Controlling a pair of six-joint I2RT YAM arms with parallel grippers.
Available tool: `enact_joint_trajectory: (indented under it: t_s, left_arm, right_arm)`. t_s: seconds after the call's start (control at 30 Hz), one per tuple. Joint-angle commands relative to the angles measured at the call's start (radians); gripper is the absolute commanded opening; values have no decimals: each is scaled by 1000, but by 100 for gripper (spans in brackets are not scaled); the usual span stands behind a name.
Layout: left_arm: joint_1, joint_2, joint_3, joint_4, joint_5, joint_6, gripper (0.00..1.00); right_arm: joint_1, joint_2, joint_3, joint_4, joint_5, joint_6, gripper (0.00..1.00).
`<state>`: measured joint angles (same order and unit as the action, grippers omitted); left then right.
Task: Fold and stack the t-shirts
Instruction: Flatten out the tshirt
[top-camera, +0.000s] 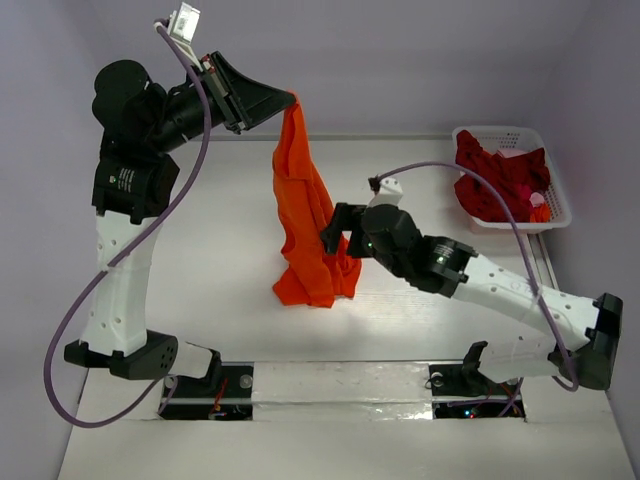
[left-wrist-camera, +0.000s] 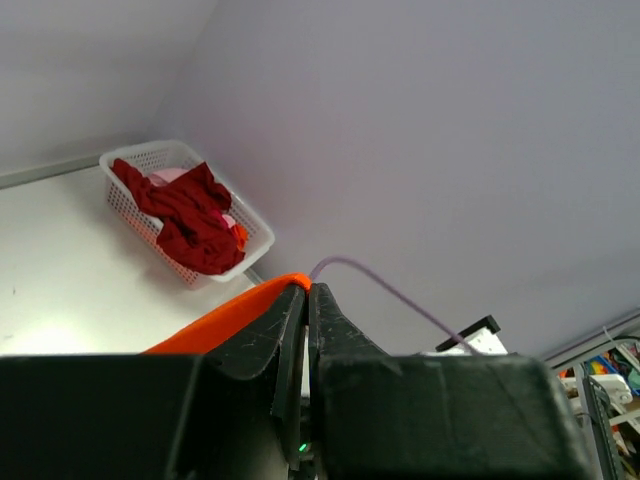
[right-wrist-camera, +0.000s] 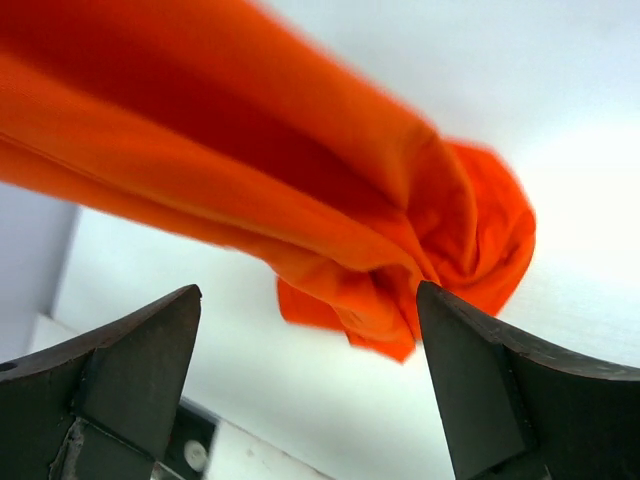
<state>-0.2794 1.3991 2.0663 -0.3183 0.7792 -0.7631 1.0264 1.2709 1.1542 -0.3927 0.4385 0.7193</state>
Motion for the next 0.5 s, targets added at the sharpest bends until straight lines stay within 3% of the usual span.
enact_joint_trajectory:
  t_s: [0.0,0.13,0.3,0.47]
  left_arm:
    - [6,-54,-11,50,22,27,0]
    - [6,-51,58,25,51,42,0]
    - [6,-61,63,149,130,-34,0]
    - [32,-42,113,330,179,-197,0]
  right_arm:
    - [-8,-74,175,-47,166,-38,94]
    - [-48,-68,303,-103,296,-96,95]
    - [-218,-27,394,-117,171,-147,94]
    - [-229,-2,391,-101,141,-161,94]
